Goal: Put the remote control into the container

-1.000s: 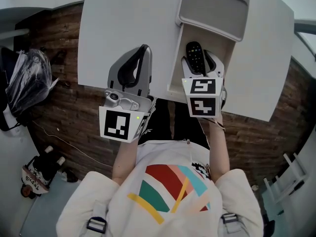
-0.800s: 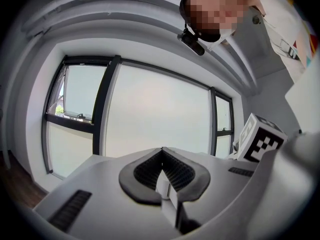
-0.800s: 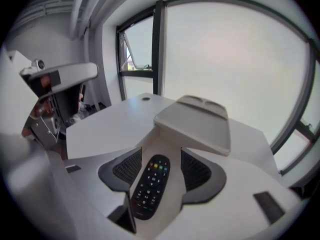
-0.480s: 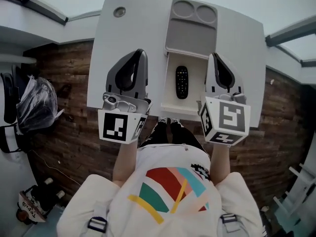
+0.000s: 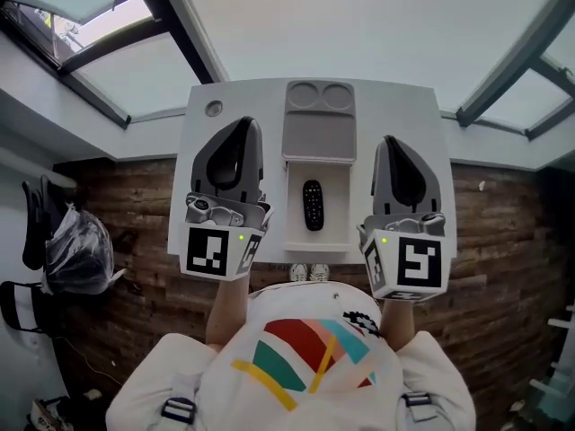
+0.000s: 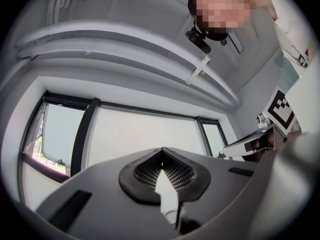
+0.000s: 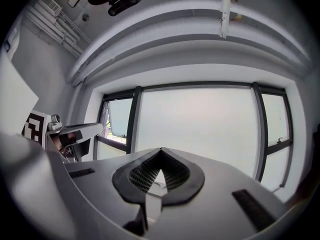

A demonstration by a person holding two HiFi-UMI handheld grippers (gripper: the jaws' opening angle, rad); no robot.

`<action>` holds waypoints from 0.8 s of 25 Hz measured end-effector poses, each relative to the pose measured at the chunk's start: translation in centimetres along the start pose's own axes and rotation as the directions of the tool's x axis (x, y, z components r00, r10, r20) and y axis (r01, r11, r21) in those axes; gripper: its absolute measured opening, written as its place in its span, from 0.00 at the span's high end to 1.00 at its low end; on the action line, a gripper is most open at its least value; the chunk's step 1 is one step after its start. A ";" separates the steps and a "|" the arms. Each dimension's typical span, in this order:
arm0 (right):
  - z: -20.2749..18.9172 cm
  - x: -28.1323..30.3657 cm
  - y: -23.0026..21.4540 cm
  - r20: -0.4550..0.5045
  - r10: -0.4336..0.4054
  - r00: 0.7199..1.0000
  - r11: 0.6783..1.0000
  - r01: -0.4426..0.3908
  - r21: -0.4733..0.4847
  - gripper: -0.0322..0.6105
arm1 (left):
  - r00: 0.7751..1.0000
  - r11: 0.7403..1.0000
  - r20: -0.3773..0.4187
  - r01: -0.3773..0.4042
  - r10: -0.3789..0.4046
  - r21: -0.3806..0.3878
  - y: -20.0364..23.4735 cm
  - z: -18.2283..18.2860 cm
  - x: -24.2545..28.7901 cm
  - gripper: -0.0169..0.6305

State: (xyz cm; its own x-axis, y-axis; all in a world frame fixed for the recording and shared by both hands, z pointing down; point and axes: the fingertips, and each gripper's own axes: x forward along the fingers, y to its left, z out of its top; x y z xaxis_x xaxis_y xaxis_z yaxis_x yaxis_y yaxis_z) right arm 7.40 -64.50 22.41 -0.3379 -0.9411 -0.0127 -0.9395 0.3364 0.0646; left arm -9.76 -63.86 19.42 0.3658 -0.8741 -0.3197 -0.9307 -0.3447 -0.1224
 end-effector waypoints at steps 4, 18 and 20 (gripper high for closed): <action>-0.3 -0.2 -1.0 -0.009 -0.011 1.000 1.000 0.011 0.027 0.95 | 1.000 1.000 0.007 0.028 -0.028 0.005 -1.0 0.3 1.0 0.96; -0.1 -0.5 -1.0 -0.006 -0.007 1.000 1.000 0.008 0.011 0.95 | 0.998 0.998 0.014 0.057 -0.057 -0.010 -1.7 0.4 1.6 0.96; 0.0 -0.7 -1.2 -0.002 -0.007 1.000 1.000 0.007 0.011 0.95 | 0.998 0.998 0.016 0.058 -0.058 -0.009 -1.9 0.5 1.6 0.96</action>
State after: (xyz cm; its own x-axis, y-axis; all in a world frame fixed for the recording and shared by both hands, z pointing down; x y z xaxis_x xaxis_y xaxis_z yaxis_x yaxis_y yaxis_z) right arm 8.71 -64.27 22.36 -0.3314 -0.9434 -0.0113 -0.9423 0.3304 0.0535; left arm -7.41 -64.45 18.68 0.4189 -0.8469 -0.3275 -0.9079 -0.3979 -0.1322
